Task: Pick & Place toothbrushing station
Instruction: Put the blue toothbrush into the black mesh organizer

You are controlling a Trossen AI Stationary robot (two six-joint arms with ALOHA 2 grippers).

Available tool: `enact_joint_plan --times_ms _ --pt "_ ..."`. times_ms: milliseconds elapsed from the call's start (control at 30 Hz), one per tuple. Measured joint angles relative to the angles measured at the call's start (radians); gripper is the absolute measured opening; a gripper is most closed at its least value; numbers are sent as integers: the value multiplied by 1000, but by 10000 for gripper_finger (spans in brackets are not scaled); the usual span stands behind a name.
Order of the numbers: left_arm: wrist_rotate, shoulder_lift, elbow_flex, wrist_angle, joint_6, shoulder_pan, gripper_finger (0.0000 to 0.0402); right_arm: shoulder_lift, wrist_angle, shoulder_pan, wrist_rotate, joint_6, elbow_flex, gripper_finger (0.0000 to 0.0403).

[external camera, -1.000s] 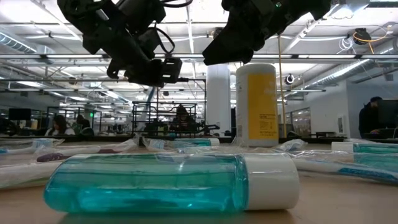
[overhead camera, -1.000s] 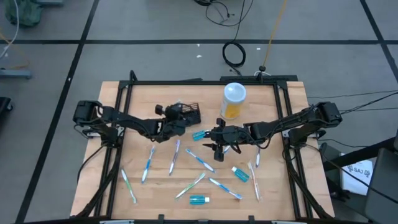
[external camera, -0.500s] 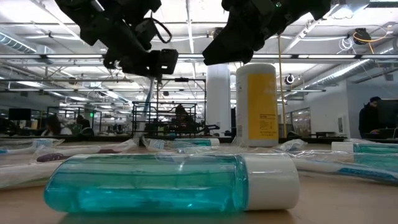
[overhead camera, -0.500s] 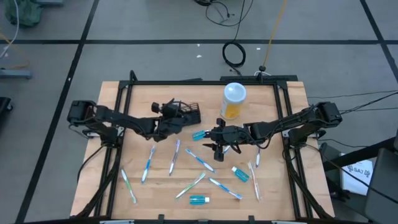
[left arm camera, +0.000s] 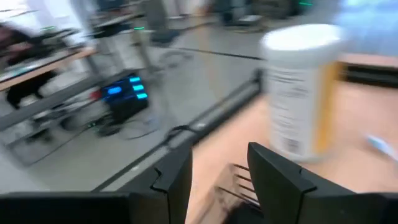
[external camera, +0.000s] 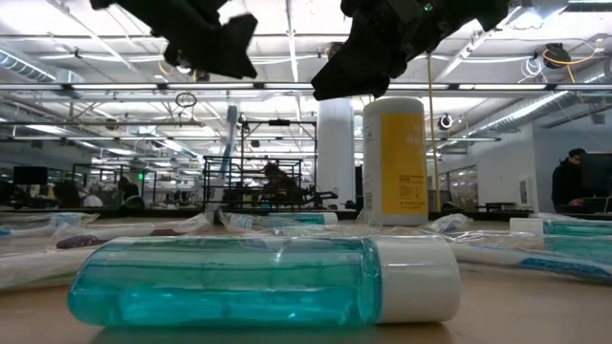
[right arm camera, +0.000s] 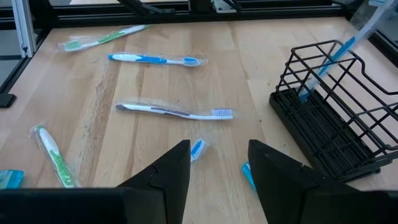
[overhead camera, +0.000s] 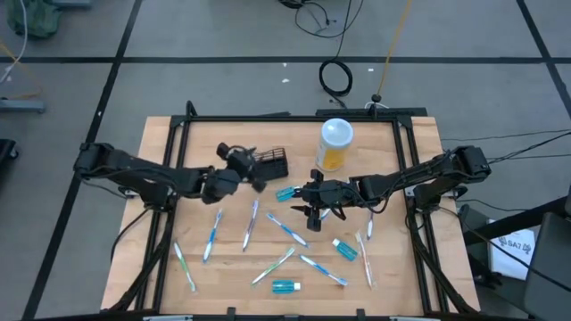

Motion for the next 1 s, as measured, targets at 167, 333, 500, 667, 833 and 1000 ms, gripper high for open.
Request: enact_joint_plan --times_ms 167,333,500,667,833,1000 --pt "59 -50 0 -178 -46 -95 161 0 0 0 0 0 0 155" --pt "101 -68 0 -422 -344 -180 161 0 0 0 0 0 0 155" --pt "293 -60 0 -620 -644 -227 161 0 0 0 0 0 0 155" --pt "512 -21 0 -791 -904 -238 161 0 0 0 0 0 0 155" --pt "619 32 0 -958 -1091 -257 161 0 0 0 0 0 0 155" --pt "667 91 0 -1025 -1223 -277 161 0 0 0 0 0 0 155"
